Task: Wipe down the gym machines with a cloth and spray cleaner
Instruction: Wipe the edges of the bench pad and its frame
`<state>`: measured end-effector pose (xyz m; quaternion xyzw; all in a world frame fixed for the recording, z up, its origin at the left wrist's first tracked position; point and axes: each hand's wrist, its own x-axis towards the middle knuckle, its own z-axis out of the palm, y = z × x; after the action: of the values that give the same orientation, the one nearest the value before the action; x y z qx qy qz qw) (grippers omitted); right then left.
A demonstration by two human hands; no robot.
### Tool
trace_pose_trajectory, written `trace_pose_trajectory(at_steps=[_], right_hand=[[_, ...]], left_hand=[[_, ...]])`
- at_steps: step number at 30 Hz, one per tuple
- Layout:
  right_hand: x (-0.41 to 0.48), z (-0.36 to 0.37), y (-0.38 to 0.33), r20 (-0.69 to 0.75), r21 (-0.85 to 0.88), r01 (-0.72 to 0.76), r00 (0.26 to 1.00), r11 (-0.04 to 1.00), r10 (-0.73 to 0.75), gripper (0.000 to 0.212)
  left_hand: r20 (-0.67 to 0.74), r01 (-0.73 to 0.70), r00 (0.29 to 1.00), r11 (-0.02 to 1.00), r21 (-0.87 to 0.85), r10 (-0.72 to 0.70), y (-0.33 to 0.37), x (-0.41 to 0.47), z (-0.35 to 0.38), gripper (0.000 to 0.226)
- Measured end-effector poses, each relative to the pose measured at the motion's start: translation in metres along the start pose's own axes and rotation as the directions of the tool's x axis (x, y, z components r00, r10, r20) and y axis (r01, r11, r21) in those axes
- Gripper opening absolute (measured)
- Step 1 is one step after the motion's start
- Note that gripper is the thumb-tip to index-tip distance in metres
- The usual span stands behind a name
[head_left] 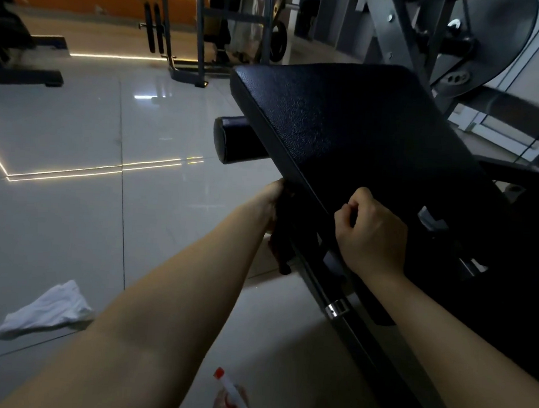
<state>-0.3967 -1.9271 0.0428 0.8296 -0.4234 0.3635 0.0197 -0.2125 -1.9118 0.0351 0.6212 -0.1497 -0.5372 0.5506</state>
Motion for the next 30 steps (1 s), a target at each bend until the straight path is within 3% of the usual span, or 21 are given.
trace_pose_trajectory(at_steps=[4,8,11,16,21,24,30], right_hand=[[0.000,0.001,0.001,-0.003,-0.040,0.011,1.000,0.999,-0.011,0.015],[-0.001,0.000,-0.002,0.001,-0.059,0.009,1.000,0.998,-0.009,0.015],[0.000,-0.002,-0.004,0.009,-0.065,0.005,1.000,0.998,-0.004,0.016],[-0.001,-0.004,-0.004,0.044,-0.036,-0.018,0.999,0.999,0.020,0.015],[0.001,-0.009,-0.007,0.059,-0.011,-0.029,0.998,1.000,0.029,0.018],[0.000,-0.007,-0.004,0.039,-0.005,-0.024,0.999,1.000,0.024,0.018],[0.001,-0.005,-0.004,0.036,-0.001,-0.034,0.999,0.999,0.034,0.016]], left_hand=[[-0.187,-0.117,0.978,0.987,-0.108,0.095,-0.025,-0.003,0.013,0.051],[-0.328,-0.189,0.929,0.982,-0.028,0.169,-0.067,-0.046,0.035,0.061],[-0.290,-0.169,0.945,0.985,-0.041,0.150,-0.082,-0.068,0.041,0.059],[-0.064,-0.119,0.991,0.992,-0.042,0.116,-0.097,-0.089,0.028,0.051],[-0.320,-0.217,0.937,0.953,-0.213,0.142,-0.057,-0.065,0.030,0.053],[-0.217,-0.191,0.967,0.939,-0.287,0.130,-0.079,-0.075,0.043,0.043],[-0.096,-0.127,0.990,0.964,-0.235,0.107,-0.119,-0.110,0.055,0.030]])
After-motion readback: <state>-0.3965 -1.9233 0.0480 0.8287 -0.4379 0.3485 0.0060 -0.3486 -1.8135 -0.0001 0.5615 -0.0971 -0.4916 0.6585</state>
